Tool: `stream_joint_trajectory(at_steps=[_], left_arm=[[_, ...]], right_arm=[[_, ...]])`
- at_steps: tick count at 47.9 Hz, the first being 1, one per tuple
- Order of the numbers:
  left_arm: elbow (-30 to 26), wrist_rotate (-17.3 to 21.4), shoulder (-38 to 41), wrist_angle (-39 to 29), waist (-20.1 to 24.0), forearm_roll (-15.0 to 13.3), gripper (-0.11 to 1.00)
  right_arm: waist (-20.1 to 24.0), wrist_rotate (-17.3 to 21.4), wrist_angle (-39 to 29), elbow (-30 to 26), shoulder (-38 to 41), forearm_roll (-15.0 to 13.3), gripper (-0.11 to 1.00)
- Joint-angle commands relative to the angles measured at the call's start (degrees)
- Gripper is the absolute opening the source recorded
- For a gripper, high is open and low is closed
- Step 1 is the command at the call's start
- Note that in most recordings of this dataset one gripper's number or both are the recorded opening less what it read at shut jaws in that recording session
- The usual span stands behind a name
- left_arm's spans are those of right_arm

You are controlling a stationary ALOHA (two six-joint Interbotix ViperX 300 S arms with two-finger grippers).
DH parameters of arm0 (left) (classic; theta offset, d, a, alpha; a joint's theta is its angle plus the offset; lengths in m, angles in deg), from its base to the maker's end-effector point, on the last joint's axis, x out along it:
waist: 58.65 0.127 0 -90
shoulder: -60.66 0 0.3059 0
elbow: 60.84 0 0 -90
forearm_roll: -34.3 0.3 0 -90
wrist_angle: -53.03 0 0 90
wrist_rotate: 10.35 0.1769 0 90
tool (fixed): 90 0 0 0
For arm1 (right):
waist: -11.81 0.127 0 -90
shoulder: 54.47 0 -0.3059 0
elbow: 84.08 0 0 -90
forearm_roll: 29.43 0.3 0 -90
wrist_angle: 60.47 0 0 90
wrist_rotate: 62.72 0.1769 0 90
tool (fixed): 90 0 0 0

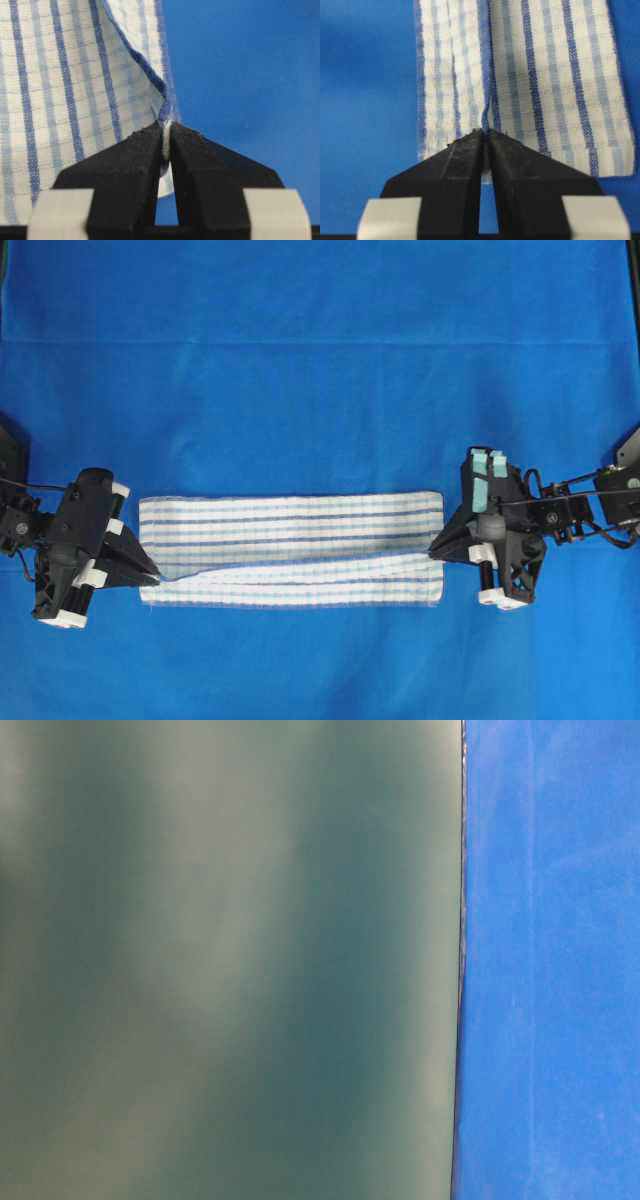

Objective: Fold the blue towel.

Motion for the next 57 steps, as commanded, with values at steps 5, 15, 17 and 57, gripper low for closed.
stream_joint_trajectory(at_steps=[5,15,17,57], left_arm=[[-0.88,-1.58,-0.26,0.18,-0.18,-0.18,0.13],[-0.88,-2.72,-0.62,-1.23,0.44,-0.18,0.74],[-0.88,-2.72,-0.62,-1.67,1.05,-0.09,0.81],[0.53,-0.44,4.31,-4.31,16.88,0.18,0.72]], right_arm=[[0.26,0.09,0.0,-1.41,-0.18,0.18,0.1],[-0.18,-0.09,0.0,-1.41,-0.26,0.0,0.64],[-0.7,-0.26,-0.09,-1.41,-0.35,0.0,0.65],[-11.95,-0.79,-0.7,-1.23,5.8,-1.05,0.6]])
